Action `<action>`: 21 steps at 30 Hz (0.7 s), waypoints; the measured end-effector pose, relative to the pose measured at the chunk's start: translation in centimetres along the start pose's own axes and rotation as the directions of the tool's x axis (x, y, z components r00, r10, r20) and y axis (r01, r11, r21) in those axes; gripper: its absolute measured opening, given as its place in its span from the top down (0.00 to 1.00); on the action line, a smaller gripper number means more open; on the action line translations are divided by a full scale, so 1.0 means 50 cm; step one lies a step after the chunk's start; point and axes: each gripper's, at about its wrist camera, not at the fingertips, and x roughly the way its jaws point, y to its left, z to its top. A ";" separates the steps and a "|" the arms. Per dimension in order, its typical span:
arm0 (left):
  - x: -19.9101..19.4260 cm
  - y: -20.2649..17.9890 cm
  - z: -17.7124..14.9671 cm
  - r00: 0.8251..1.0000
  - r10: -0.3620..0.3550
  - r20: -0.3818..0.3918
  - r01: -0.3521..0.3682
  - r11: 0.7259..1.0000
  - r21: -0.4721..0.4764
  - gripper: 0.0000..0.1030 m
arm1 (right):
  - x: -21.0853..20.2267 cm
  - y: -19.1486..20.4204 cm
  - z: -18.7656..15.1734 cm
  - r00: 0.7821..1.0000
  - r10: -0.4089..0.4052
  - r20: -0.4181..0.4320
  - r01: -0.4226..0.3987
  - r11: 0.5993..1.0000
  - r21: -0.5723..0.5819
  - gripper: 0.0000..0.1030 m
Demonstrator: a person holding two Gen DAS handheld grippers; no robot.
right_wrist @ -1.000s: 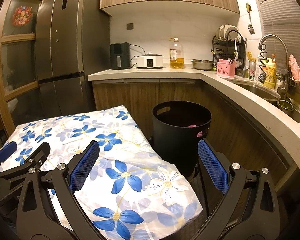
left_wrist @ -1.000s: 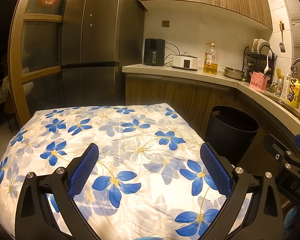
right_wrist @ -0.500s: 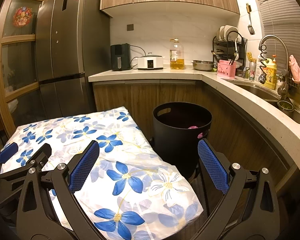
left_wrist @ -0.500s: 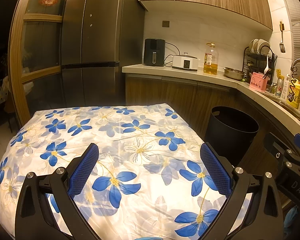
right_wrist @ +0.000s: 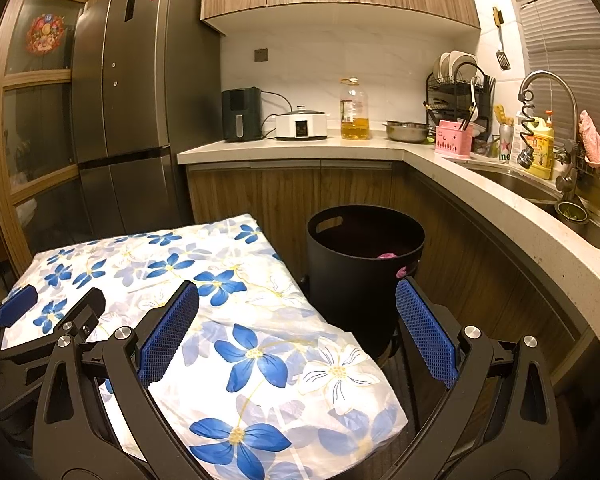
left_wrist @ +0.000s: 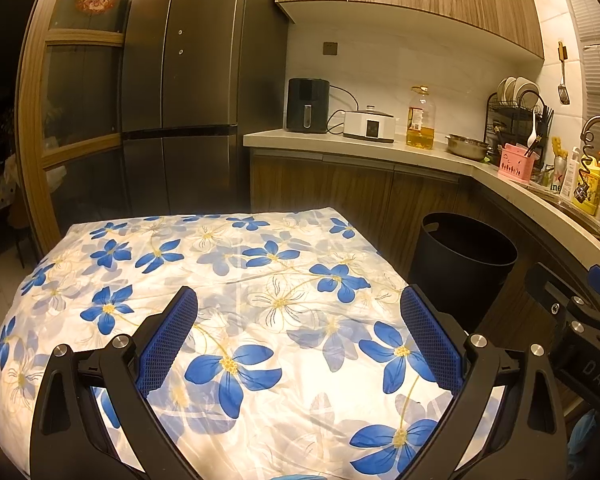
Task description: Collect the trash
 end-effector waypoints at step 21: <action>0.001 0.004 0.007 1.000 0.010 0.007 -0.010 1.000 -0.001 0.06 | 0.001 0.001 0.002 1.000 -0.002 0.000 0.002 1.000 0.001 0.05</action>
